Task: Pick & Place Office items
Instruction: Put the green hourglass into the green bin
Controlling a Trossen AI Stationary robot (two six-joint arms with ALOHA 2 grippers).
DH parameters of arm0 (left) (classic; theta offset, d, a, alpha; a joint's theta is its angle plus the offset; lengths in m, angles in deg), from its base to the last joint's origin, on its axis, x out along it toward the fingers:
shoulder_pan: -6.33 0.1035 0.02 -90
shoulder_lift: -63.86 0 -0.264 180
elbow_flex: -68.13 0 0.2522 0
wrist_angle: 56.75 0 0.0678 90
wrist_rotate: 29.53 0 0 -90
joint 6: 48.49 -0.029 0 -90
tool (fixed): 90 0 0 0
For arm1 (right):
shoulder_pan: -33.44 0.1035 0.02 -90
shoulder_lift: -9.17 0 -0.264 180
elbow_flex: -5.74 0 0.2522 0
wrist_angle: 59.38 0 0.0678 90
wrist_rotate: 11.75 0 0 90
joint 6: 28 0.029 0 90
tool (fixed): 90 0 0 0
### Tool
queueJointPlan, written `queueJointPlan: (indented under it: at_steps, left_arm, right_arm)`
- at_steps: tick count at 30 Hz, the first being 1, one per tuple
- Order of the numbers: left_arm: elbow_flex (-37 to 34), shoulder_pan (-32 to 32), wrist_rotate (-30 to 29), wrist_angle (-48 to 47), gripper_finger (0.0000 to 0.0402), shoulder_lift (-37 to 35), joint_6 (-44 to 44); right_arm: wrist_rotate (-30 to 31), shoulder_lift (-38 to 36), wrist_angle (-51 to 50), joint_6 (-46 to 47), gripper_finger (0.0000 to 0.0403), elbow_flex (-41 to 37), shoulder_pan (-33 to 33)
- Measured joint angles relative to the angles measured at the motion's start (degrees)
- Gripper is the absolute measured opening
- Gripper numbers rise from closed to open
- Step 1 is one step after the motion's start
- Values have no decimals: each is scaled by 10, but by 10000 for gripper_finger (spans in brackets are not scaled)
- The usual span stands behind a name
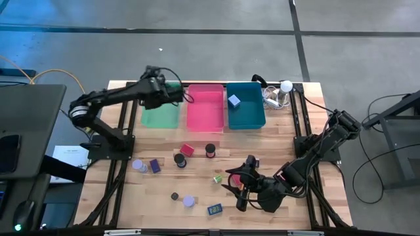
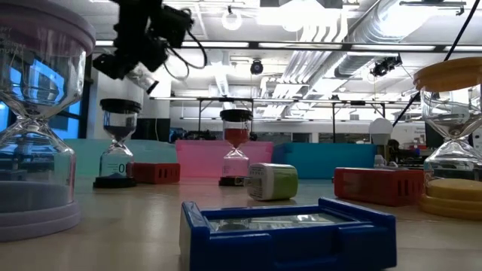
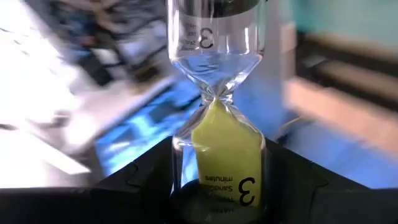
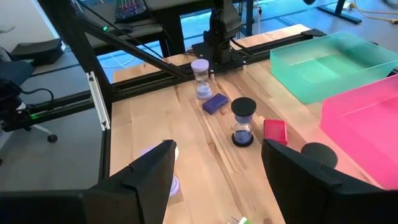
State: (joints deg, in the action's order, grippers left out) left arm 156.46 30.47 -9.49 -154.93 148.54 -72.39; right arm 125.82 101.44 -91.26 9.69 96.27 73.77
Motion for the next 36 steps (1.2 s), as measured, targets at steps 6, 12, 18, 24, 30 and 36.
queueJointPlan:
  at_steps: [6, 12, 18, 24, 30, 36]
  left_arm:
    - [0, -14, -37, -8, 199, 69, -174]
    - [0, -27, -55, -39, 199, 99, -245]
    - [-7, -14, -33, -41, 199, 99, -277]
    - [-45, 10, -43, -29, 199, 99, -324]
    - [-88, 31, -43, 67, 199, 99, -338]
    - [-130, 40, -39, 143, 199, 99, -414]
  right_arm:
    - [0, 0, -25, 0, 231, 0, 0]
    - [2, 0, -28, -2, 231, 0, 0]
    - [0, 0, -31, -4, 231, 0, 0]
    - [0, 0, -44, -4, 231, 0, 1]
    - [0, 0, -57, -4, 231, 0, 2]
    - [0, 0, -57, -13, 231, 0, 2]
